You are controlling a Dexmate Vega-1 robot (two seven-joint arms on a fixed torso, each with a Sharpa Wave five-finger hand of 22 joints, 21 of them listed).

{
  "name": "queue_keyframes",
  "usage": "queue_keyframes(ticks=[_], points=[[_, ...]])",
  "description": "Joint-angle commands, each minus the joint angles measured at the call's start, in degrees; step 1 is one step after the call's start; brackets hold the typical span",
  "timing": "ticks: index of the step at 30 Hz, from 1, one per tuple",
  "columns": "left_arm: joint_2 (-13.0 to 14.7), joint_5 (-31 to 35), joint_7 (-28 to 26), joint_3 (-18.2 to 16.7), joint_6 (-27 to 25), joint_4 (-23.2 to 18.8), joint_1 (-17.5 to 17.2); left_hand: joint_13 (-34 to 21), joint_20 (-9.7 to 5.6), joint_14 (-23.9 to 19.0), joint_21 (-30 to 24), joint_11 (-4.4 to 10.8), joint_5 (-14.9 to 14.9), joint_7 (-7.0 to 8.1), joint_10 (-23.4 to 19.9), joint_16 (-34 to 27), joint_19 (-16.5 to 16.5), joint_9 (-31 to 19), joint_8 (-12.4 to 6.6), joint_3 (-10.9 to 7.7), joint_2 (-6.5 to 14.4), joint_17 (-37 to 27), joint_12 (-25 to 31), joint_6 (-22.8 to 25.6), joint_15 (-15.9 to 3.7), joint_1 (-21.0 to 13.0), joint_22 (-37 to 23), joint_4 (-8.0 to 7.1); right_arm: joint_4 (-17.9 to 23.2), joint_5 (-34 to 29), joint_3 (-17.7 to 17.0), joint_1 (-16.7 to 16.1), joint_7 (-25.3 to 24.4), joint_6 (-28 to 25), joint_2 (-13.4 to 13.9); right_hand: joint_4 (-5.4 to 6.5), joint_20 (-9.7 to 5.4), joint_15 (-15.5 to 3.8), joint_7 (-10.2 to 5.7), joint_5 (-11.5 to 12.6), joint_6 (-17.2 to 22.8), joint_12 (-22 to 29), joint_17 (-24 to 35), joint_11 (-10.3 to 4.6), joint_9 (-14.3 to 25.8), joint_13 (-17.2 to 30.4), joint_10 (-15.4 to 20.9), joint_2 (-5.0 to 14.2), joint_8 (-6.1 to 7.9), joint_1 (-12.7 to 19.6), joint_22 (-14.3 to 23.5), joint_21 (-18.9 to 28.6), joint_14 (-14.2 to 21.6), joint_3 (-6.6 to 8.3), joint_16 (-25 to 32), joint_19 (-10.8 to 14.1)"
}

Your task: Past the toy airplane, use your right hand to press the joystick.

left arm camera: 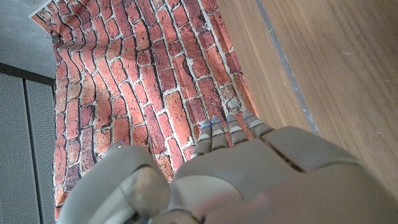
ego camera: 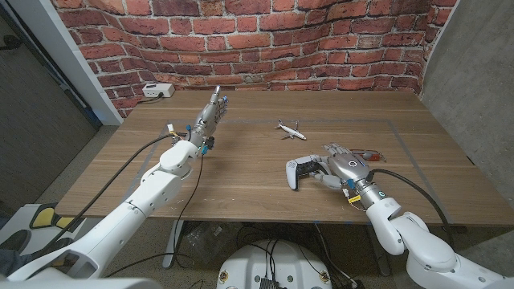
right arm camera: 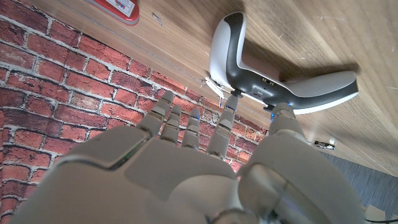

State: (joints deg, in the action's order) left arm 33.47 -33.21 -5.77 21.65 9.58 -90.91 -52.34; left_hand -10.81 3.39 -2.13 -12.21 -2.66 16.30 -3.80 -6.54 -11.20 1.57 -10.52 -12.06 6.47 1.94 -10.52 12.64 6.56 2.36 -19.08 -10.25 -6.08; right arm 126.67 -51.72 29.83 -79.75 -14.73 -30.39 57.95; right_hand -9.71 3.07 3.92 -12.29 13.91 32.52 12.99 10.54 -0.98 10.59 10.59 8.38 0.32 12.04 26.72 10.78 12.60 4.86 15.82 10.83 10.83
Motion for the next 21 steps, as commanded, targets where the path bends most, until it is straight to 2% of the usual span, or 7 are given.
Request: queue_keyframes(ticks=[1,6,21], points=[[0.2,-0.2,0.3,0.1,-0.4,0.1,0.1,-0.1,0.41,-0.2,0.0,0.25,0.0,-0.03,-0.6,0.2,0.1,-0.2,0.15,0.34,0.1,-0.1,-0.3,0.2,0.09,0.0,-0.2,-0.01,0.3,-0.4,0.3,-0.2,-0.6,-0.3,-0.4,0.18,0.04,-0.18,-0.25,-0.3,-0.4,0.4,0.1,0.17,0.1,0.2,0.7,0.04,-0.19,0.6,0.3,0.3,0.8,0.5,0.5,0.8],[0.3,-0.4,0.3,0.0,-0.5,0.0,0.0,-0.1,0.41,-0.3,0.0,0.22,-0.1,-0.04,-0.5,0.2,0.0,-0.2,0.17,0.37,0.1,-0.1,-0.3,0.2,0.13,-0.1,-0.2,-0.01,0.5,-0.8,0.4,-0.1,-0.6,-0.1,-0.3,0.22,0.51,-0.24,-0.23,-0.3,-0.4,0.6,0.1,0.18,0.1,0.2,1.3,0.0,-0.19,0.9,0.3,0.4,1.1,0.6,0.6,1.2],[0.5,-0.4,0.6,-0.1,-0.2,0.1,-0.1,-0.1,0.46,-0.3,0.0,0.29,-0.1,-0.01,-0.6,0.2,0.0,-0.2,0.24,0.48,0.3,-0.1,-0.4,0.2,0.06,-0.2,-0.2,-0.02,0.1,0.0,0.6,0.4,1.2,-0.5,-0.7,0.36,0.64,-0.57,-0.14,-0.3,0.5,0.7,0.2,-0.14,0.2,0.2,1.9,0.05,0.09,1.3,0.3,0.5,1.6,0.81,0.6,1.4]])
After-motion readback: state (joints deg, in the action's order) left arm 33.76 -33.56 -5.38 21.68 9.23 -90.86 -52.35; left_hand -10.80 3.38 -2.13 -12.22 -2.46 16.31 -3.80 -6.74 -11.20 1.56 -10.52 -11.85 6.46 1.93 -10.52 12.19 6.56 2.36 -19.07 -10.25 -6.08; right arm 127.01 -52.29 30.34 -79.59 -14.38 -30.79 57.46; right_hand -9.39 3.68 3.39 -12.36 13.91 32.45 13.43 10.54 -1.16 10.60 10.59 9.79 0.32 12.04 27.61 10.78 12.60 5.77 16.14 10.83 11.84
